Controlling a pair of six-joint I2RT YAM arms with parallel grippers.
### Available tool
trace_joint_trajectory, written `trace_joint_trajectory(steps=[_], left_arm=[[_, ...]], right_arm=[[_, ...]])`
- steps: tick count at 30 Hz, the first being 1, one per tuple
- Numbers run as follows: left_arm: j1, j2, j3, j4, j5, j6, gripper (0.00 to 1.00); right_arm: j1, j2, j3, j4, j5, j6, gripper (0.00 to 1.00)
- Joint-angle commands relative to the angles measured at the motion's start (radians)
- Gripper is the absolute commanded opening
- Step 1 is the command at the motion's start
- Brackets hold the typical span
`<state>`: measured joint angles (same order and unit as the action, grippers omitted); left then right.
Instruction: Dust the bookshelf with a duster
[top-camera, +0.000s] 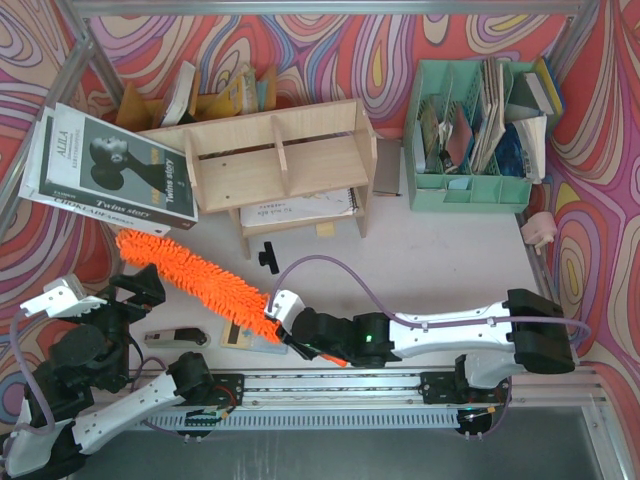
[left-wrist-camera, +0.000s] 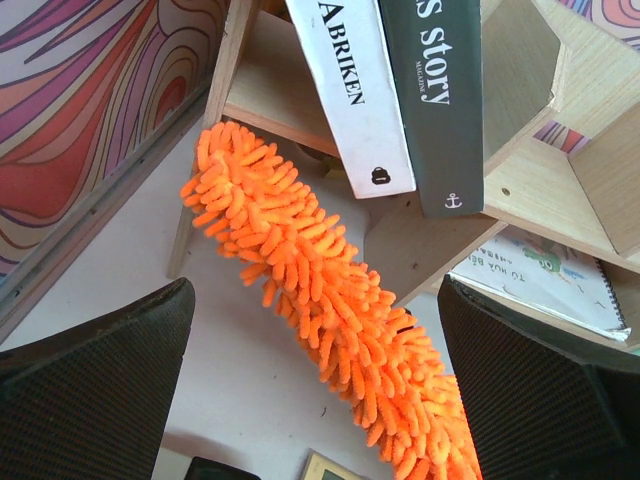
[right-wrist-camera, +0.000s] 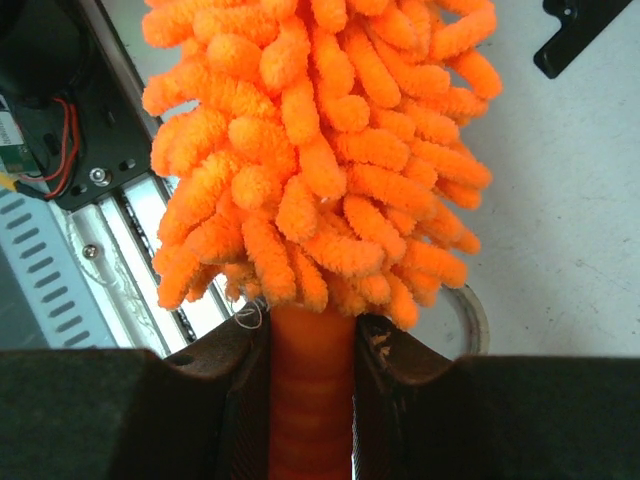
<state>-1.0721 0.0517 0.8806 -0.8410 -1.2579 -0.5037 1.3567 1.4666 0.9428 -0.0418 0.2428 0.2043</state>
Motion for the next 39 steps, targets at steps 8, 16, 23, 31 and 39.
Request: trace_joint_trajectory(steps=[8,16,23,31,39], left_arm=[[-0.003,0.01,-0.007,0.017,-0.028,0.024,0.98],[-0.003,0.01,-0.006,0.021,-0.028,0.027,0.98],[-0.003,0.01,-0.007,0.018,-0.025,0.024,0.98],[-0.003,0.008,-0.005,0.019,-0.02,0.024,0.99],[-0.003,0.007,-0.004,0.02,-0.012,0.028,0.98]], right_arm=[[0.013,0.036,0.026,0.093,0.003,-0.107,0.0],[0.013,0.071,-0.008,0.029,0.019,-0.129,0.0],[0.014,0.051,-0.028,0.024,-0.019,-0.143,0.0],[0.014,0.005,0.021,0.015,0.06,-0.215,0.0],[-0.012,0.026,0.116,0.036,0.109,-0.316,0.0]])
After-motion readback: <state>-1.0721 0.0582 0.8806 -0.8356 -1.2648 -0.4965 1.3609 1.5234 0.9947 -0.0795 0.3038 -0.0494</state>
